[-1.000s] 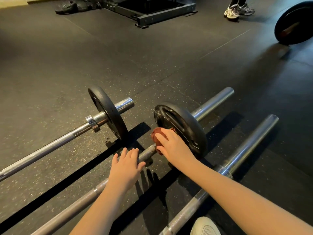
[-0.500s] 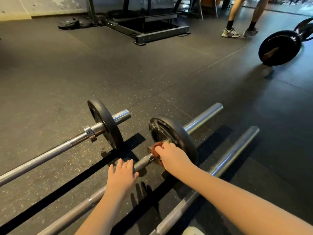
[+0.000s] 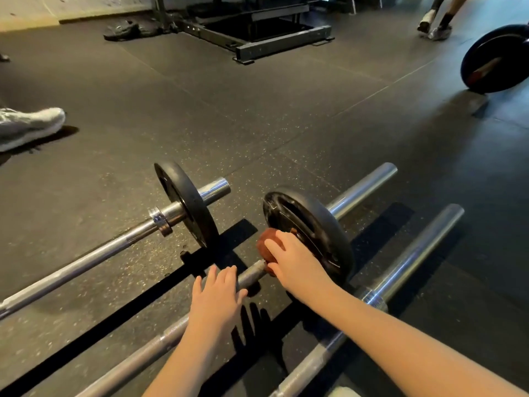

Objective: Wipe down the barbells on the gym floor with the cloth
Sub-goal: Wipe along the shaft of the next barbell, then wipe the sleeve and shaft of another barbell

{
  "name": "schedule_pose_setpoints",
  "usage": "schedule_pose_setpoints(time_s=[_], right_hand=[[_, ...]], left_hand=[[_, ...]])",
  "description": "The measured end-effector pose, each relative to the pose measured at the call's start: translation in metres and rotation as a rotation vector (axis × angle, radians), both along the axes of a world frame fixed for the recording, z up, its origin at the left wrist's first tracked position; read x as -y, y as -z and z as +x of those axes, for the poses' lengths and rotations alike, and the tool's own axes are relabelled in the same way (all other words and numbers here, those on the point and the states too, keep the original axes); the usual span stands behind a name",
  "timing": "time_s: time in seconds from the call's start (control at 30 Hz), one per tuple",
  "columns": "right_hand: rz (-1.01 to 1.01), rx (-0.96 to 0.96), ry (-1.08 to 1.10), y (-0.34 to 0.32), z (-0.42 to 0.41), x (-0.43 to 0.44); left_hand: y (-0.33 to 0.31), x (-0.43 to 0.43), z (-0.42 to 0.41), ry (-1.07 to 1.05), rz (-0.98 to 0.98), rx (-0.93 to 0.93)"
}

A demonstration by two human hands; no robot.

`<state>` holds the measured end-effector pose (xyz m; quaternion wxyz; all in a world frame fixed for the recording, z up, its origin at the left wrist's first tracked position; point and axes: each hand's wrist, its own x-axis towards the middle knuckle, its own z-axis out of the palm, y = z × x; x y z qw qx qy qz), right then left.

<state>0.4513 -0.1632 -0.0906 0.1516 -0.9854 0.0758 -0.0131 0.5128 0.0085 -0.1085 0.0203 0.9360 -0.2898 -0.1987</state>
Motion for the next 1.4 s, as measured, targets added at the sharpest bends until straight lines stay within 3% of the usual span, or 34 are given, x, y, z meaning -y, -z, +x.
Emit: schedule_pose_setpoints(time_s=[0.4,0.57,0.8,0.93,1.1,1.2,1.4], right_hand=[[-0.175,-0.215,-0.025,-0.023,0.006,-0.009],[0.061,-0.217,-0.007,-0.059,-0.027,0.012],[0.139,0.021,0.095,-0.117,-0.057,0.050],[0.134,0.077,0.176,-0.134,-0.052,0.085],[0.083,-0.009,0.231,-0.112,-0.035,0.133],[0.058,-0.059,0.215,-0.091,-0.021,0.155],[0.103,0.022,0.199,-0.047,0.010,0.175]], left_hand=[[-0.002,-0.010,-0.002,0.029,0.061,-0.072],[-0.019,0.003,-0.008,-0.006,0.055,-0.083],[-0.045,0.039,-0.022,-0.003,-0.116,-0.096],[-0.067,0.081,-0.017,-0.039,-0.389,-0.065],[-0.076,0.136,-0.004,-0.175,-0.638,0.044],[-0.062,0.151,0.004,-0.167,-0.648,0.104],[-0.056,0.164,0.006,-0.130,-0.656,0.110]])
